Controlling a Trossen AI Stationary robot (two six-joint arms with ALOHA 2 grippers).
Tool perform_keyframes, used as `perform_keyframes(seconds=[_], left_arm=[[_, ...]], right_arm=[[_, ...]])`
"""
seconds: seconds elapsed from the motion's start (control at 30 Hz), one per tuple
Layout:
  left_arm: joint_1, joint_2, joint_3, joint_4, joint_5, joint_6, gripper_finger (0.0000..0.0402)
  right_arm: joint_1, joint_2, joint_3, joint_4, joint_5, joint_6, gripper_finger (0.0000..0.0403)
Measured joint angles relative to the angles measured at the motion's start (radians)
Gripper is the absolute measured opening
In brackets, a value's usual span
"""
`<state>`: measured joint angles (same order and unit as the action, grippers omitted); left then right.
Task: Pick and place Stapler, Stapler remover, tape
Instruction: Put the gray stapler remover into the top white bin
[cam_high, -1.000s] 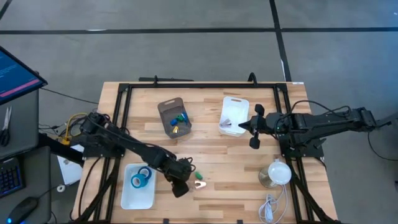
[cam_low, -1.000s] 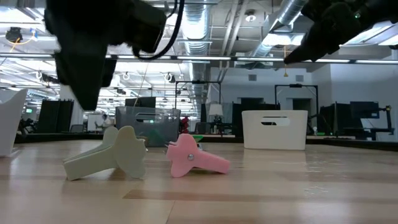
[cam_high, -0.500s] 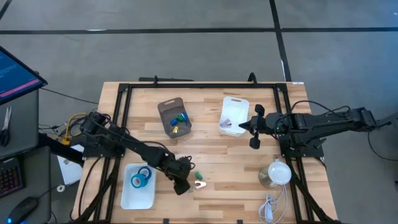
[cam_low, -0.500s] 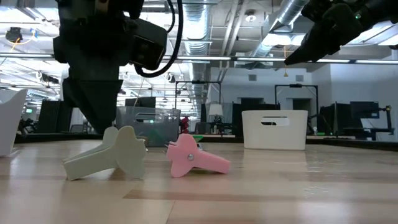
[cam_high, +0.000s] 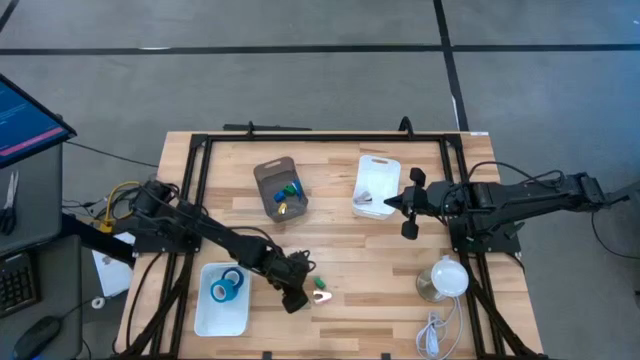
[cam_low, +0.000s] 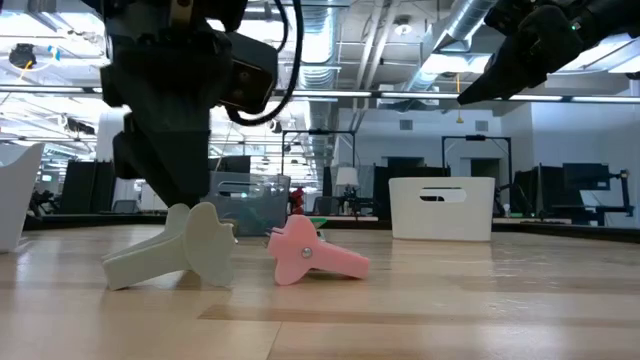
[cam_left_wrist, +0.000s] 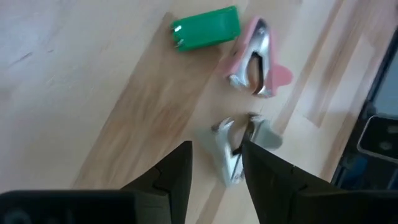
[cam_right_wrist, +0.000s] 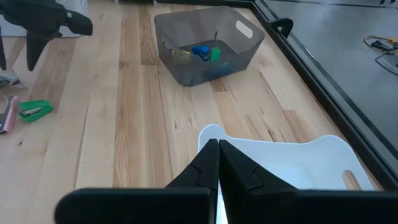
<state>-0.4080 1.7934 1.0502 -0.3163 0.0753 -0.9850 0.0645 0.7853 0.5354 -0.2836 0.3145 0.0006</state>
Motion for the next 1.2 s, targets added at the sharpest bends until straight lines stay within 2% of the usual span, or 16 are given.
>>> perform_keyframes(seconds=[0.43, 0.83, 0.97, 1.2], left_arm=[[-0.006, 0.025, 0.001, 0.039, 0.045, -0.023, 0.0131], [-0.01, 0.043, 0.001, 0.042, 0.047, -0.026, 0.0129], [-0.01, 0.053, 0.001, 0.043, 0.047, -0.021, 0.0106], [-0.01, 0.053, 0.001, 0.049, 0.043, -0.008, 0.0035]], right_arm=[[0.0, 0.0, 0.0, -0.003, 0.0, 0.0, 0.0], [0.001, 0.0, 0.0, -0.001, 0.0, 0.0, 0.0], [0.0, 0.0, 0.0, -0.003, 0.0, 0.0, 0.0], [0.0, 0.0, 0.0, -0.009, 0.0, 0.0, 0.0]])
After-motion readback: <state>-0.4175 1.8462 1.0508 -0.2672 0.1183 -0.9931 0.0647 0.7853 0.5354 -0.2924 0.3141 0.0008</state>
